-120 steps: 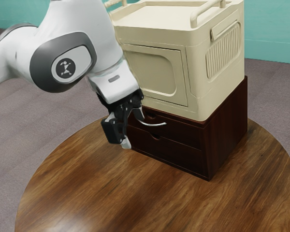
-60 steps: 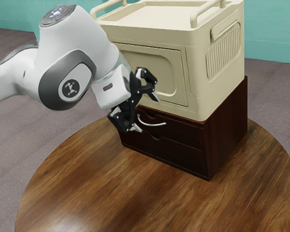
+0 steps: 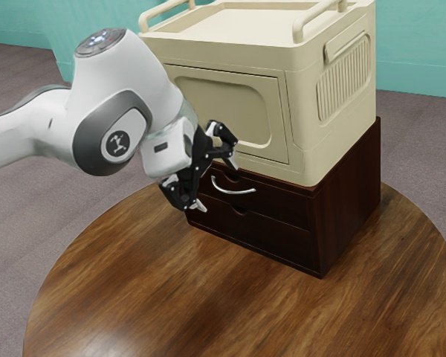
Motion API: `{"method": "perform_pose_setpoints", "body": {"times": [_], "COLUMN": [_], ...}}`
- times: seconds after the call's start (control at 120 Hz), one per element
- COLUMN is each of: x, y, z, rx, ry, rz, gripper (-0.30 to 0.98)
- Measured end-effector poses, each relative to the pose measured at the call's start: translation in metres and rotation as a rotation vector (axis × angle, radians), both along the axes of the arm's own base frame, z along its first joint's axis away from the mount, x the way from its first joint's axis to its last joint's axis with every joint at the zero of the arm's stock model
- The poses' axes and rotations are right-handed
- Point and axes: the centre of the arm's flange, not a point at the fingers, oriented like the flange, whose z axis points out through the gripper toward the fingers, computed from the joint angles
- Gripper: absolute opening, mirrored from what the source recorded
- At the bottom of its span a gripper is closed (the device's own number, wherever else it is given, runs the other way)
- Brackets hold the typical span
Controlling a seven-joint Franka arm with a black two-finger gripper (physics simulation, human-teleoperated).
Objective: Pull the drawer handle with one arm to open the drawer
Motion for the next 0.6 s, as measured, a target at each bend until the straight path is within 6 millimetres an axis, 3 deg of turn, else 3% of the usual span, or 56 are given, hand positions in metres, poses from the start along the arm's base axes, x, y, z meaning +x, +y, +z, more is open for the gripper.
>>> {"method": "perform_pose_setpoints", "body": {"times": [0.6], "x": [0.006], "y": [0.023], "z": [-0.033], "rx": [0.002], "ry": [0.034], "rz": [-0.034], "gripper": [0.69]}}
